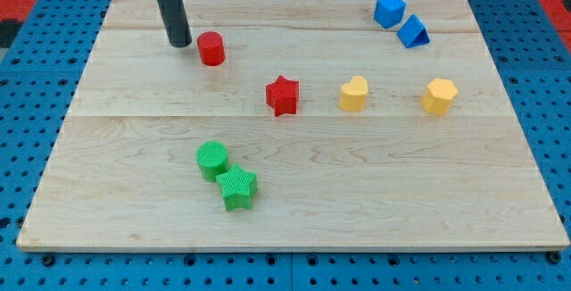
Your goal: Push red circle to match in the line with red star
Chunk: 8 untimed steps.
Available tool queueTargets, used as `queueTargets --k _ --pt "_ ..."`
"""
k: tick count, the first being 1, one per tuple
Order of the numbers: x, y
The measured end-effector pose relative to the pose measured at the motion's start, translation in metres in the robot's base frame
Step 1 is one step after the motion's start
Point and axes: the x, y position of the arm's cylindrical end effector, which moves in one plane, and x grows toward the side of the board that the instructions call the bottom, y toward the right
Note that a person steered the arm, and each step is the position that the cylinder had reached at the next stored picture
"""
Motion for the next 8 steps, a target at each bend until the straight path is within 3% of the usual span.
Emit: queueTargets --k 1,2,3,5,6,7,8 --pt "-0.01 0.036" --pt "0.011 0.051" --pt "0.039 0.019" --pt "0.101 0.023" --pt "0.072 0.021" --pt "0.104 -0.044" --pt "0.16 -0.041"
